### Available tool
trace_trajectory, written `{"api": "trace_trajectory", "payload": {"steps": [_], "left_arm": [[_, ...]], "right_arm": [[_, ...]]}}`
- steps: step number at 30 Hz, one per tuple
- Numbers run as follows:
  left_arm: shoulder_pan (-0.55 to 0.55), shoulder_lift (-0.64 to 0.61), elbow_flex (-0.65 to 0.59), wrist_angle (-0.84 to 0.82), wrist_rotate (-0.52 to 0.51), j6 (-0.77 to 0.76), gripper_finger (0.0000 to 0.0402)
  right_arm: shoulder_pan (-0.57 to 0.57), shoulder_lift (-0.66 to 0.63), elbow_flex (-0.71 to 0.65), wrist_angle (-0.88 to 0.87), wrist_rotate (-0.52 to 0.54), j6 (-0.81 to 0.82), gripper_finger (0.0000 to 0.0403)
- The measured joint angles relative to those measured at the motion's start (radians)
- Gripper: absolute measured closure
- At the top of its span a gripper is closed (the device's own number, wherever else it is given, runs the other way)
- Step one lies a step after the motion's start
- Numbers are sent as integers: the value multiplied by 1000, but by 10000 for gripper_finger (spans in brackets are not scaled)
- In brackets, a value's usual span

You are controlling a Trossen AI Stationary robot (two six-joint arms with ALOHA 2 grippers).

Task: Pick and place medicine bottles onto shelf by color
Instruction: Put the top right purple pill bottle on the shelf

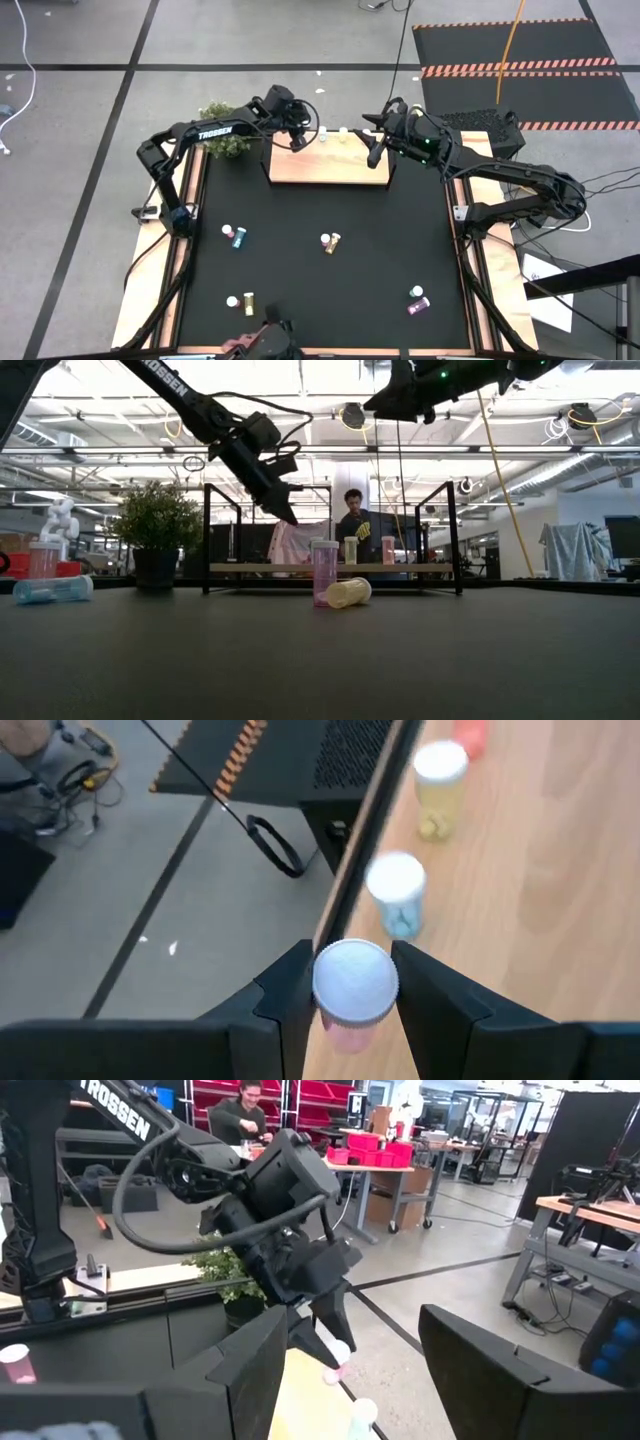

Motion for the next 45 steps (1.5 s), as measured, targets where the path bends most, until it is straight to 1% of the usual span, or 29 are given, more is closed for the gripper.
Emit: {"api": "trace_trajectory", "payload": {"steps": [7,21,24,26,28,31,34,36,38,39,42,45], "left_arm": [[2,0,0,-43,14,21,270],[2,-2,0,-19,13,5,270],[-4,-38,4,-22,13,-51,270],[-8,-80,23,-15,13,-136,270],[-16,-122,49,-12,26,-216,270],[-22,-178,91,-8,111,-338,270],[-32,-217,137,52,230,-457,270],[-41,-228,152,134,337,-533,270],[-52,-227,153,239,452,-603,270],[-58,-226,153,291,488,-644,270],[-79,-226,153,429,512,-763,270],[-99,-226,153,517,510,-821,270]], "right_arm": [[0,0,0,-24,0,-1,179],[0,0,0,-33,0,-30,179],[0,0,0,-43,-5,-13,179],[0,2,0,-61,-9,20,179],[-7,12,0,-78,-56,57,179],[-26,35,0,-86,-165,165,179],[-42,63,0,-32,-246,236,179],[-52,85,0,62,-271,272,178],[-68,98,0,164,-321,312,175],[-78,103,0,224,-349,336,172],[-95,118,0,379,-399,400,157],[-99,122,0,470,-413,411,142]]}}
